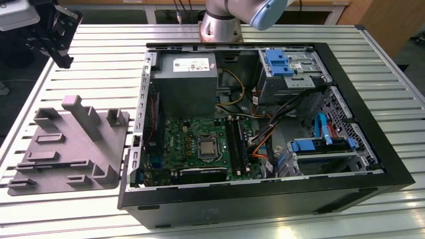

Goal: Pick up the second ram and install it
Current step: 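Reach for the second ram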

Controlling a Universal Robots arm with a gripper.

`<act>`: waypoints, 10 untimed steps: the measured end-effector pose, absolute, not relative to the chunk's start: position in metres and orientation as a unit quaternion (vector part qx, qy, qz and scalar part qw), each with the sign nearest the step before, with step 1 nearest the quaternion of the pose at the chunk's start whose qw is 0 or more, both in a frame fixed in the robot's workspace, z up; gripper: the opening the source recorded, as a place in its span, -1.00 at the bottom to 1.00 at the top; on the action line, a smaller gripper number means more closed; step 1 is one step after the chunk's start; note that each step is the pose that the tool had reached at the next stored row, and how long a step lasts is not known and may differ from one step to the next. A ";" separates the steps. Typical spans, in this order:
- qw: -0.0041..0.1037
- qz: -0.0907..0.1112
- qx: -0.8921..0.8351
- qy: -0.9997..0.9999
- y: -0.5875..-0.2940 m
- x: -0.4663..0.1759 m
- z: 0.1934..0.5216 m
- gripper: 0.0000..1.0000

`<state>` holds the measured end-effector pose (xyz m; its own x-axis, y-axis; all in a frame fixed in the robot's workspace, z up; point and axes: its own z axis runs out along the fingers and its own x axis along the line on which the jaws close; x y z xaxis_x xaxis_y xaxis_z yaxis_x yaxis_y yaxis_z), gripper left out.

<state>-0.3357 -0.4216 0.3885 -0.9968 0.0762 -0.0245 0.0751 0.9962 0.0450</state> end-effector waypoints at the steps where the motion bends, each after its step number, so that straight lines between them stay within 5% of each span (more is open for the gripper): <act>1: 0.013 0.022 0.038 0.999 -0.422 -0.336 0.388 -0.79; 10: 0.013 0.022 0.038 0.999 -0.427 -0.339 0.388 -0.79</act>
